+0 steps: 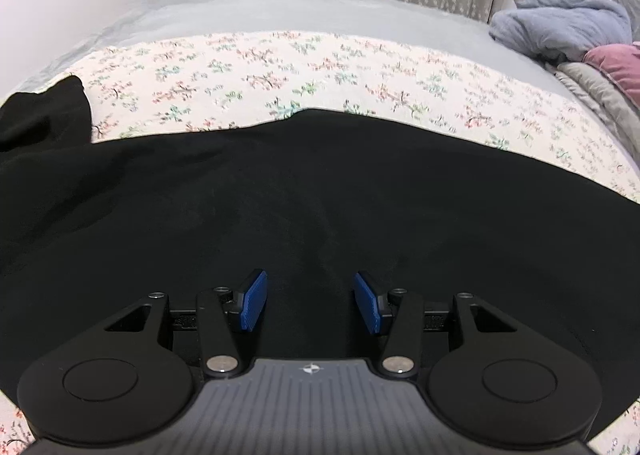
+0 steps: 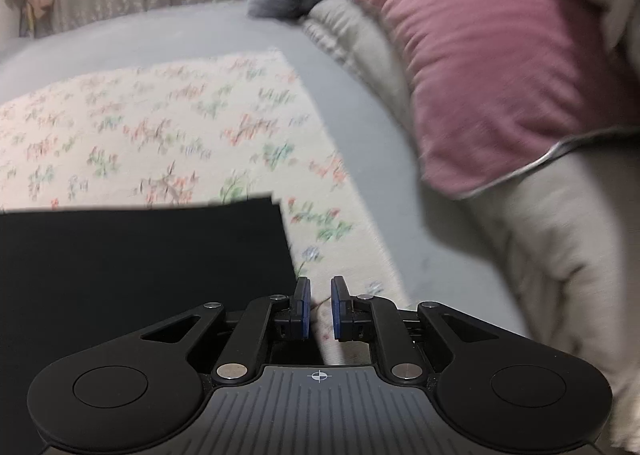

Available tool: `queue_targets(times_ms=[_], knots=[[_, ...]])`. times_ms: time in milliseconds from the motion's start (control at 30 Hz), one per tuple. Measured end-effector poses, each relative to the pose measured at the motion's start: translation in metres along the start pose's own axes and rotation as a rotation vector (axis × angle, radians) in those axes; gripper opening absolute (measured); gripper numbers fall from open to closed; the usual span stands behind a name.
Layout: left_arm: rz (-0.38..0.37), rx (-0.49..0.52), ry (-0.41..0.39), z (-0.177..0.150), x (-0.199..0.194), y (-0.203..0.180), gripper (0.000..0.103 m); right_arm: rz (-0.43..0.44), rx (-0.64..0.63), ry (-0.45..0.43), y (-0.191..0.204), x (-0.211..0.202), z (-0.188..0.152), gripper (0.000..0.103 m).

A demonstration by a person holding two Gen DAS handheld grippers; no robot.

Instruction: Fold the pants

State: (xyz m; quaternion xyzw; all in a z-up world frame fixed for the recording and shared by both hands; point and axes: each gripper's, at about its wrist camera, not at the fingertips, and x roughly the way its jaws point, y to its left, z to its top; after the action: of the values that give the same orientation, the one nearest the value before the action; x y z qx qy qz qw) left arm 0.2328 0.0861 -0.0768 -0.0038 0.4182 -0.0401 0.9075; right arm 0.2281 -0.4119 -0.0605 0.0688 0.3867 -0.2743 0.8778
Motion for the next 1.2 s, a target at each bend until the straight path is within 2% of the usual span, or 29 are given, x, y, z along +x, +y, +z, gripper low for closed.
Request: queue_targets(times_ms=[67,167,333,433,600,700,733,767,833,900,967,1100,1200], knots=[[-0.011,0.018,-0.005,-0.004,-0.004,-0.002,0.072,0.055,0.031,-0.054,0.0,-0.02,0.002,0.015],[-0.019,0.047,-0.007,-0.013,-0.009,-0.012,0.072,0.184,-0.017,-0.055,0.023,-0.043,-0.006,0.015],[-0.053,0.113,-0.025,-0.031,-0.02,-0.034,0.072,0.361,-0.211,0.018,0.102,-0.071,-0.044,0.015],[-0.057,0.136,-0.006,-0.043,-0.02,-0.037,0.072,0.464,-0.392,0.008,0.161,-0.102,-0.073,0.016],[-0.037,0.156,-0.014,-0.056,-0.021,-0.032,0.073,0.598,-0.509,-0.004,0.216,-0.144,-0.12,0.019],[-0.028,0.133,-0.005,-0.059,-0.023,-0.026,0.074,0.575,-0.63,-0.01,0.232,-0.153,-0.148,0.019],[-0.024,0.127,-0.004,-0.06,-0.024,-0.024,0.074,0.559,-0.632,-0.019,0.232,-0.152,-0.153,0.022],[-0.02,0.124,-0.003,-0.06,-0.025,-0.022,0.074,0.552,-0.613,-0.017,0.228,-0.15,-0.152,0.025],[-0.006,0.121,-0.007,-0.062,-0.026,-0.02,0.075,0.53,-0.564,0.002,0.216,-0.145,-0.149,0.036],[0.011,0.117,-0.01,-0.063,-0.026,-0.016,0.077,0.472,-0.558,-0.005,0.202,-0.139,-0.144,0.043],[0.025,0.111,-0.012,-0.065,-0.028,-0.012,0.077,0.41,-0.548,-0.011,0.186,-0.132,-0.14,0.043],[0.066,0.089,-0.02,-0.066,-0.03,0.005,0.077,0.362,-0.435,0.012,0.151,-0.112,-0.126,0.044],[0.096,0.064,-0.027,-0.067,-0.032,0.024,0.078,0.328,-0.352,0.019,0.122,-0.103,-0.12,0.055]])
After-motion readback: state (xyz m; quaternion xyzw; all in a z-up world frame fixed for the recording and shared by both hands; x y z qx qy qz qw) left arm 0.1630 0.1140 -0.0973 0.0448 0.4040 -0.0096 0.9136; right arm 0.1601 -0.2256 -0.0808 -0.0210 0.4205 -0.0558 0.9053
